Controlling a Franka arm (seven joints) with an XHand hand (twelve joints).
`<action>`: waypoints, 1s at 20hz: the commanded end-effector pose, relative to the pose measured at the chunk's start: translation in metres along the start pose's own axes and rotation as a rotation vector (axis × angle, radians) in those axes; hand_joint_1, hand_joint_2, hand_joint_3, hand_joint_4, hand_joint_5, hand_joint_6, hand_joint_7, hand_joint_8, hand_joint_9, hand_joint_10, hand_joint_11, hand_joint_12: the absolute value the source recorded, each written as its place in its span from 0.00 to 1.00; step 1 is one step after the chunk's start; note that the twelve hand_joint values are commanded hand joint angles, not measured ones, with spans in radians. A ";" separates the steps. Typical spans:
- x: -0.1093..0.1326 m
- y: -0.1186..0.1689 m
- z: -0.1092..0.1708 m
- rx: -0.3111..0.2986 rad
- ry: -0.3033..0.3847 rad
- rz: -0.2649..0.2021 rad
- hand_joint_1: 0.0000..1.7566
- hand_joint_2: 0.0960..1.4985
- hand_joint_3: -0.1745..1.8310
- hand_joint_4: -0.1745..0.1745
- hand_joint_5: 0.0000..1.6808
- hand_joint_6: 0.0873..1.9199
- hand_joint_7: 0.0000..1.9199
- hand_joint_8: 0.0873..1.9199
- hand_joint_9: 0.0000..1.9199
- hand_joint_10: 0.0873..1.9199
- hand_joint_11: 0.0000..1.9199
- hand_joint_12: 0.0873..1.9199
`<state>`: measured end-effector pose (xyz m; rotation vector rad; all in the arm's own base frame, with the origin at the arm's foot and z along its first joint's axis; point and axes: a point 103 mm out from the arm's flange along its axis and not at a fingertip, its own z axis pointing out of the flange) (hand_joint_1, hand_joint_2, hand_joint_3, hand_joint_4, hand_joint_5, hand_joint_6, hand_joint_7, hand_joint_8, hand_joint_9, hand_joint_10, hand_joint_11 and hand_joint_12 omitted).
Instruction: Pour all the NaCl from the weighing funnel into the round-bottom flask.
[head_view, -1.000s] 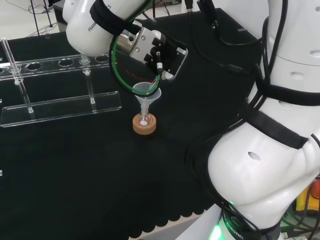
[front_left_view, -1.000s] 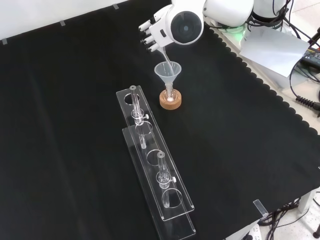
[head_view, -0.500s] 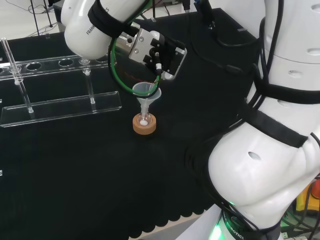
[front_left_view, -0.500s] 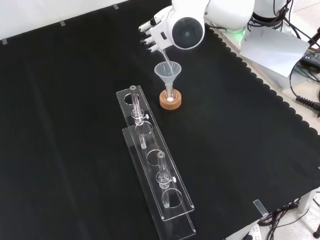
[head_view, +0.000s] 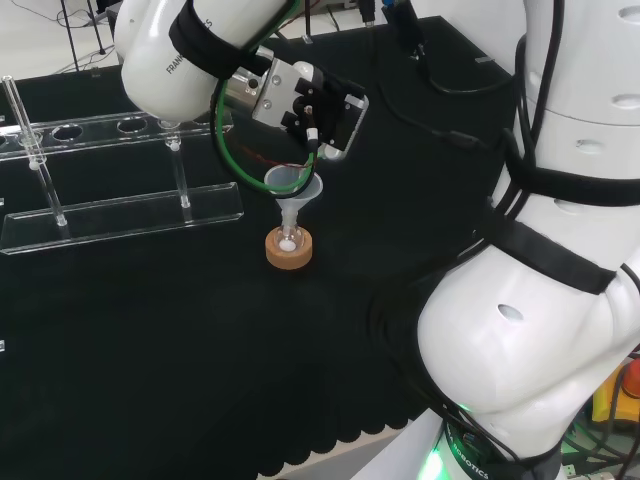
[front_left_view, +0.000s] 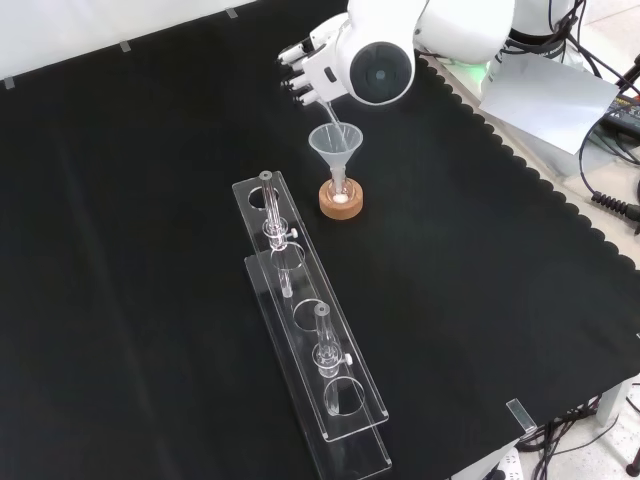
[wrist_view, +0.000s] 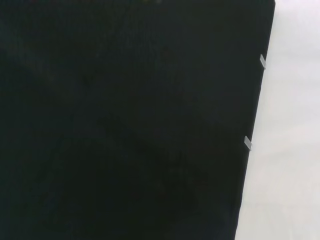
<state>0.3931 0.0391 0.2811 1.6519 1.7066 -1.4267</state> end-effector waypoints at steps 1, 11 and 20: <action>0.001 -0.002 -0.004 -0.001 -0.011 0.005 0.60 0.75 0.00 1.00 0.64 0.45 0.28 0.28 0.47 0.19 0.30 0.62; 0.003 -0.007 -0.008 -0.012 -0.034 0.015 0.60 0.75 0.00 1.00 0.64 0.45 0.28 0.28 0.47 0.19 0.30 0.62; 0.001 -0.011 -0.012 -0.011 -0.062 0.027 0.60 0.75 0.00 1.00 0.64 0.45 0.28 0.28 0.47 0.19 0.30 0.62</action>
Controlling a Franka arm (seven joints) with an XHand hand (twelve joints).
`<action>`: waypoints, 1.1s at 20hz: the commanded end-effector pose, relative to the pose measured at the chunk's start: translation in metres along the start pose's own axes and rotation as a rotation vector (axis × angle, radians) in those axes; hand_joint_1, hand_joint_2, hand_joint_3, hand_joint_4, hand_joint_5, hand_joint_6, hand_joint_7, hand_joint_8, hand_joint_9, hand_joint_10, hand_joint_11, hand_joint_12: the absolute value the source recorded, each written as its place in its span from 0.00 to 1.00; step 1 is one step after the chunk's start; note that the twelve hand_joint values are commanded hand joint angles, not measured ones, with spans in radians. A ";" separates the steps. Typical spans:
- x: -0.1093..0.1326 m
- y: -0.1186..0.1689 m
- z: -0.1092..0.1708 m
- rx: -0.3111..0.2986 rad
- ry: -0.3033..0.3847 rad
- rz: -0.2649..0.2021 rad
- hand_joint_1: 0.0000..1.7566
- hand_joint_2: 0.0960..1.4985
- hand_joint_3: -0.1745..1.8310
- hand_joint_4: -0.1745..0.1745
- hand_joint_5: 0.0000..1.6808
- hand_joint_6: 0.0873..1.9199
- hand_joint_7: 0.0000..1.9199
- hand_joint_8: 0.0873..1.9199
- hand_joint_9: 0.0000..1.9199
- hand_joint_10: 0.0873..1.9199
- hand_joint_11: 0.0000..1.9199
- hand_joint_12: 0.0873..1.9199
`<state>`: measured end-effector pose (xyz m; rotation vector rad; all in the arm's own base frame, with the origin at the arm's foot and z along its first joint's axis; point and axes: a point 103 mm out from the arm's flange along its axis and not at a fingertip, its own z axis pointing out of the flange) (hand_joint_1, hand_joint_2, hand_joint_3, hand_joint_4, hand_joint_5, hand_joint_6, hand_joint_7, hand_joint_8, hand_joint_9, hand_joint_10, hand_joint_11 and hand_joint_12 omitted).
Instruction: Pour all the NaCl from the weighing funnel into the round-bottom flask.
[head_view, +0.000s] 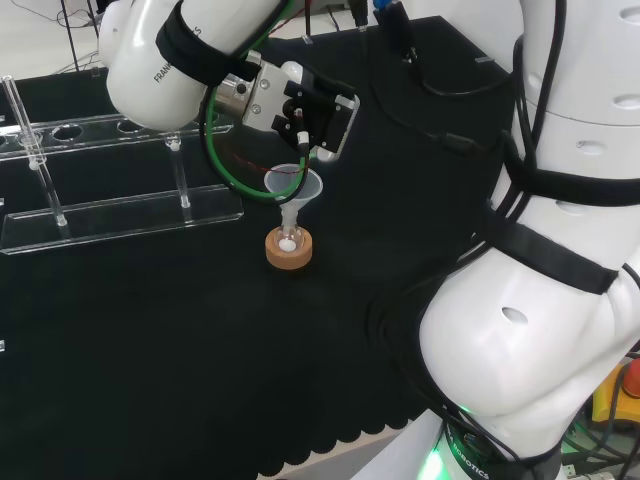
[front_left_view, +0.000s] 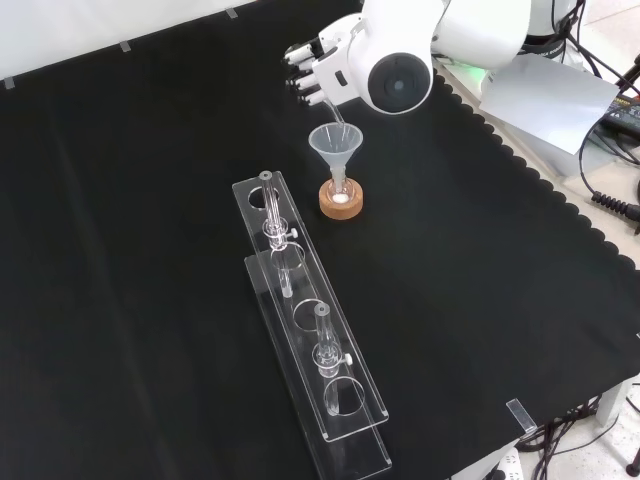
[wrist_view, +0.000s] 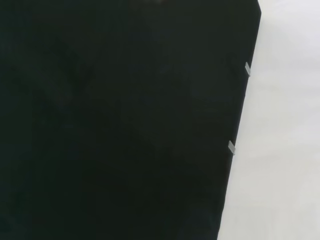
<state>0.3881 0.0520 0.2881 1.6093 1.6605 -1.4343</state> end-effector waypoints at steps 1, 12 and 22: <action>-0.001 -0.001 -0.001 0.000 -0.015 0.006 0.60 0.75 0.00 1.00 0.64 0.45 0.28 0.28 0.47 0.19 0.30 0.62; 0.001 -0.005 -0.013 -0.014 -0.088 0.019 0.60 0.75 0.00 1.00 0.64 0.45 0.28 0.28 0.47 0.19 0.30 0.62; 0.006 -0.003 -0.018 -0.013 -0.106 0.017 0.60 0.75 0.00 1.00 0.64 0.45 0.28 0.28 0.47 0.19 0.30 0.62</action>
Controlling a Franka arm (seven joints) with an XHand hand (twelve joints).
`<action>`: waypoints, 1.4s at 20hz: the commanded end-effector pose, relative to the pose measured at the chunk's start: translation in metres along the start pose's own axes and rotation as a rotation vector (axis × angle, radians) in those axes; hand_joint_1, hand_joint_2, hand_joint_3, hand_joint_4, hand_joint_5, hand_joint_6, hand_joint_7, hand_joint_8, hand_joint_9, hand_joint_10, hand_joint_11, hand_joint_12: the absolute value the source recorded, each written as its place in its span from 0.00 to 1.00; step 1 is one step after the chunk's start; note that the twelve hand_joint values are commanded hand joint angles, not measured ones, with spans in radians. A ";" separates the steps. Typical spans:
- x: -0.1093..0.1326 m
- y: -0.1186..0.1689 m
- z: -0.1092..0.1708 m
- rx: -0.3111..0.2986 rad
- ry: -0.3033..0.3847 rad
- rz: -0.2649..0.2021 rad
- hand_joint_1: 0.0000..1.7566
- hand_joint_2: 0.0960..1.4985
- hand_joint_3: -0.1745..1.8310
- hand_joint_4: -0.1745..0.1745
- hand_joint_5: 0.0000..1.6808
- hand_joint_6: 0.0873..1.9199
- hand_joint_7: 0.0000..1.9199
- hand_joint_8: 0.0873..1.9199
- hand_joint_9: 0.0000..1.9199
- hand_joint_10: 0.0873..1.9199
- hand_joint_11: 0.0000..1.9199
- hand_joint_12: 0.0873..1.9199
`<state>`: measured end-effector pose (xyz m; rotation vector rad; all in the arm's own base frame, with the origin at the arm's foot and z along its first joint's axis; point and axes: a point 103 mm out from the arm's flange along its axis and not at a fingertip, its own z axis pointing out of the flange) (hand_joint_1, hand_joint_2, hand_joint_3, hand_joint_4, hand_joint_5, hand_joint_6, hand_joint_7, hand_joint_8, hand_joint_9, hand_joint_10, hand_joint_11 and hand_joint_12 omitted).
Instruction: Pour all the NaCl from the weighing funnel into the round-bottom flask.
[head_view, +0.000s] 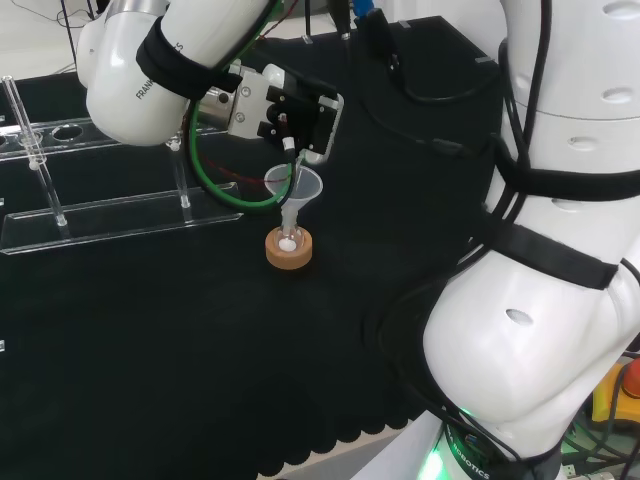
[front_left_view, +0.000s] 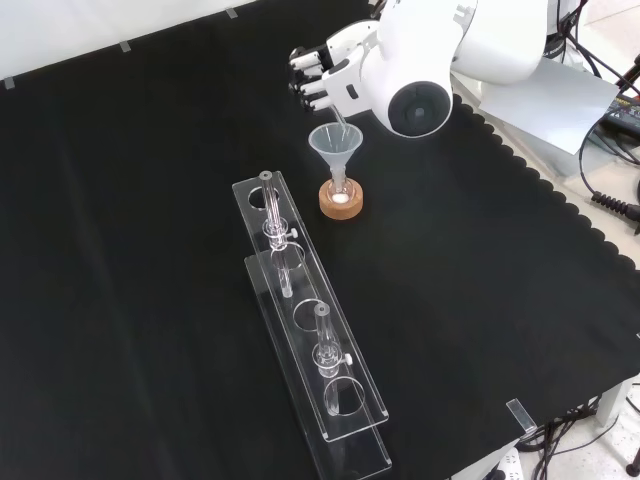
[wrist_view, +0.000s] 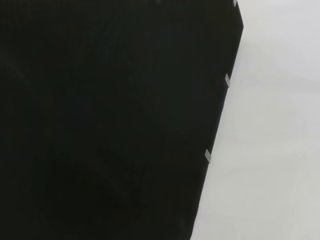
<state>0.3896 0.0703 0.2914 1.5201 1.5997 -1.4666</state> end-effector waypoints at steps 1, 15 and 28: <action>0.001 0.000 -0.001 0.000 -0.014 0.004 0.60 0.75 0.00 1.00 0.64 0.45 0.28 0.28 0.47 0.19 0.30 0.62; 0.003 -0.001 0.001 -0.010 -0.046 0.010 0.60 0.75 0.00 1.00 0.64 0.45 0.28 0.28 0.47 0.19 0.30 0.62; 0.001 -0.001 0.003 -0.003 -0.054 0.026 0.60 0.75 0.00 1.00 0.64 0.45 0.29 0.28 0.47 0.19 0.31 0.61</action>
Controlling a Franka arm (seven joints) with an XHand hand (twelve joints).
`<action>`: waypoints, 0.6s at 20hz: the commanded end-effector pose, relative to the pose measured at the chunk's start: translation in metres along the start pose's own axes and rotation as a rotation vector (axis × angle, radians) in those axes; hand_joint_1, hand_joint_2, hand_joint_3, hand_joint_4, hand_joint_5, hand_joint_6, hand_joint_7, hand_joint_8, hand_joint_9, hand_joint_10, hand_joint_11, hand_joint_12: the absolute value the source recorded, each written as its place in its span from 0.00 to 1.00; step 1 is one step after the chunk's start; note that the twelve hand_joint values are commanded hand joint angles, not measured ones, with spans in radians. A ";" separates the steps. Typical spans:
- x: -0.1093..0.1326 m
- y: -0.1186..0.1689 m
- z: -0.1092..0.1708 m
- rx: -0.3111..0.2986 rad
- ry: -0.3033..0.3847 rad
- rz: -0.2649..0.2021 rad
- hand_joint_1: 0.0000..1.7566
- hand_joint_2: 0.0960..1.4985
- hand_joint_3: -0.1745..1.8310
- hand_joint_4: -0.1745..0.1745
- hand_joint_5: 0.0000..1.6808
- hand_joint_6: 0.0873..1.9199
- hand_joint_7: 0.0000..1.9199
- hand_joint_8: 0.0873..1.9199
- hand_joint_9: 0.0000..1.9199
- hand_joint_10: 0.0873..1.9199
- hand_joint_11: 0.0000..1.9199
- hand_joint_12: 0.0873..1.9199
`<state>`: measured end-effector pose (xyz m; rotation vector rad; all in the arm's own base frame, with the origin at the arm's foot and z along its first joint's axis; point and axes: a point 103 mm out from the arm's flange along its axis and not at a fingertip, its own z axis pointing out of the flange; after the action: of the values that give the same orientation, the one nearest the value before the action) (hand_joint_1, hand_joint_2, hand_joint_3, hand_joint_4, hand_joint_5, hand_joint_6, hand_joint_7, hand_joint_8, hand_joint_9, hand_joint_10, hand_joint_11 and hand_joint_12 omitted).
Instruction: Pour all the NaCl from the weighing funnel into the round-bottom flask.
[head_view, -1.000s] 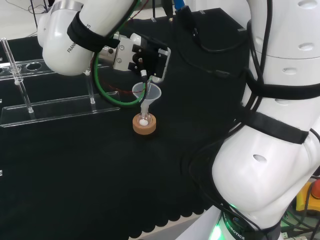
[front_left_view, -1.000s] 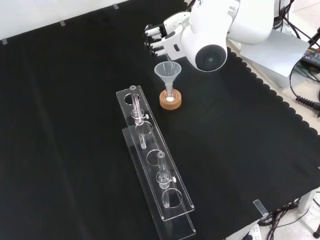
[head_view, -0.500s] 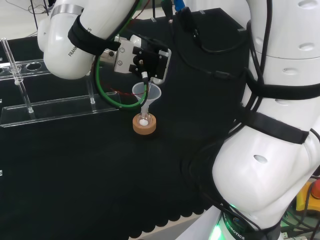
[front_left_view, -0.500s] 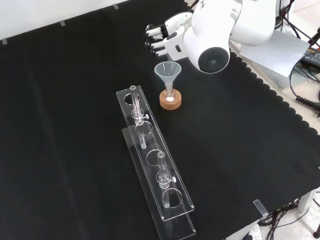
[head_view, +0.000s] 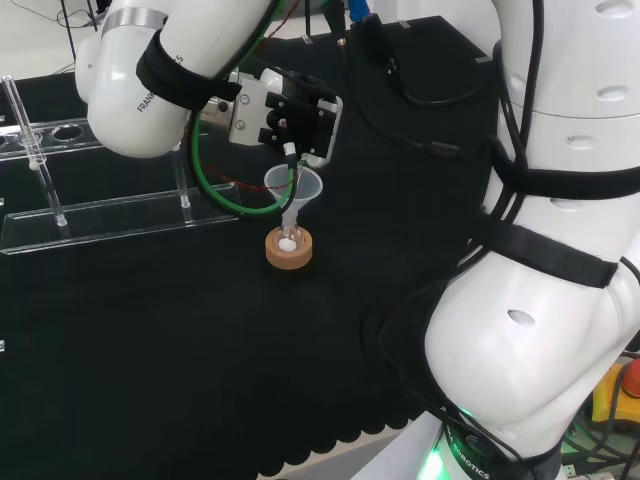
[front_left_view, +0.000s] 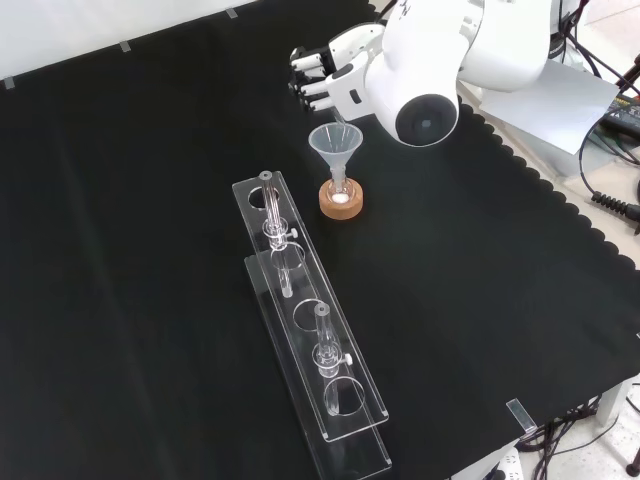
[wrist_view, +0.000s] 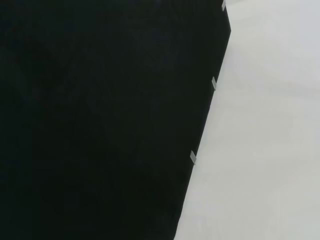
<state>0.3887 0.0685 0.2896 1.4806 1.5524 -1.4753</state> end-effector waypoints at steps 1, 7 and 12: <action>-0.001 0.000 0.001 0.004 -0.001 0.003 0.60 0.75 0.00 1.00 0.64 0.45 0.29 0.28 0.47 0.19 0.31 0.61; -0.002 0.003 0.009 -0.007 0.077 -0.008 0.60 0.75 0.00 1.00 0.64 0.45 0.29 0.28 0.47 0.19 0.31 0.61; -0.005 0.006 0.013 -0.008 0.115 -0.015 0.60 0.75 0.00 1.00 0.64 0.45 0.29 0.28 0.47 0.19 0.31 0.61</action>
<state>0.3918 0.0600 0.2895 1.5477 1.6136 -1.4200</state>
